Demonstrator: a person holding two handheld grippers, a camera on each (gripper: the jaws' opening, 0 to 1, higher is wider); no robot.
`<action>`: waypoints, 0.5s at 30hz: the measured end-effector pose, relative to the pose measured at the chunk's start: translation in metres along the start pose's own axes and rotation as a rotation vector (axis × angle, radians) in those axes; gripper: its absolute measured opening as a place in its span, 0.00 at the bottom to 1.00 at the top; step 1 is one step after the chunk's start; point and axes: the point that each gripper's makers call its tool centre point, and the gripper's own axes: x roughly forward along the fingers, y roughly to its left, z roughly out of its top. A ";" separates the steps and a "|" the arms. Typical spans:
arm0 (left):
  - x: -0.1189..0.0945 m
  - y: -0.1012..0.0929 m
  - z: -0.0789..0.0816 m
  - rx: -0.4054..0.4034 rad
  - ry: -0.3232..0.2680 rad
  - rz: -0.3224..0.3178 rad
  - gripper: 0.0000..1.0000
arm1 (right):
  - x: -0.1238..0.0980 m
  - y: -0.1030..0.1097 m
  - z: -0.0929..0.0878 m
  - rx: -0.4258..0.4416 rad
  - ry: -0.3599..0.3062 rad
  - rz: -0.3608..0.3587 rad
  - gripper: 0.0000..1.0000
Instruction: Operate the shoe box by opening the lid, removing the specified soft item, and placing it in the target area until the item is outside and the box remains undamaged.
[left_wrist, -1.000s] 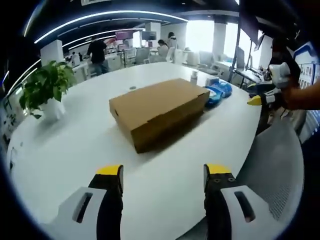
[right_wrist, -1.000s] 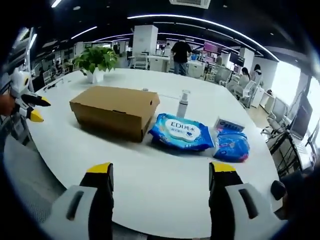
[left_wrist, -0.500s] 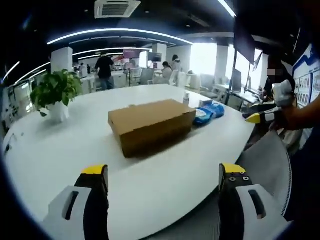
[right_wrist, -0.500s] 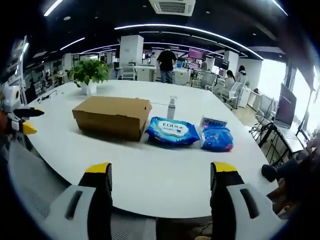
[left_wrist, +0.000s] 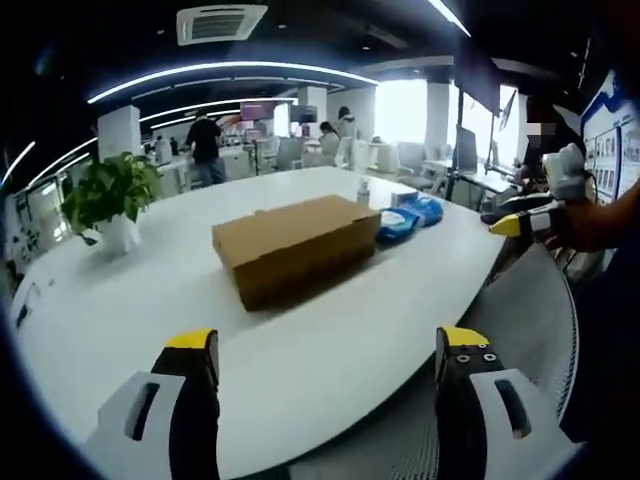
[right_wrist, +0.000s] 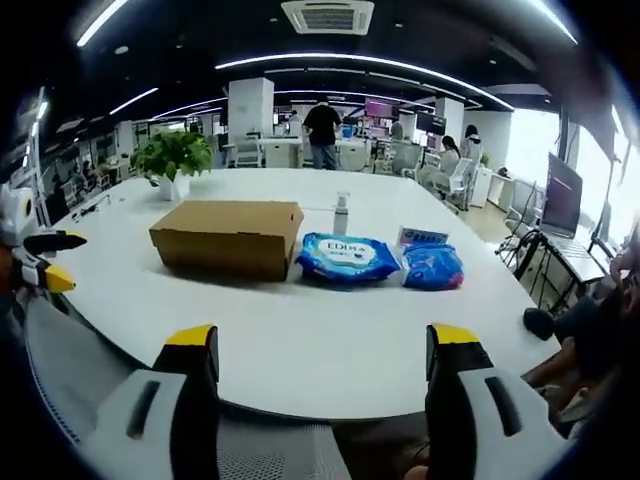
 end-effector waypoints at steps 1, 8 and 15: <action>0.000 0.000 -0.001 -0.004 0.007 0.001 0.92 | 0.000 0.001 -0.001 0.003 0.002 0.003 0.80; -0.003 0.004 -0.004 -0.017 0.009 0.024 0.91 | -0.001 0.000 -0.003 0.019 0.006 0.001 0.80; -0.004 0.003 -0.003 -0.025 0.008 0.026 0.91 | -0.002 0.003 -0.004 0.009 0.009 0.011 0.81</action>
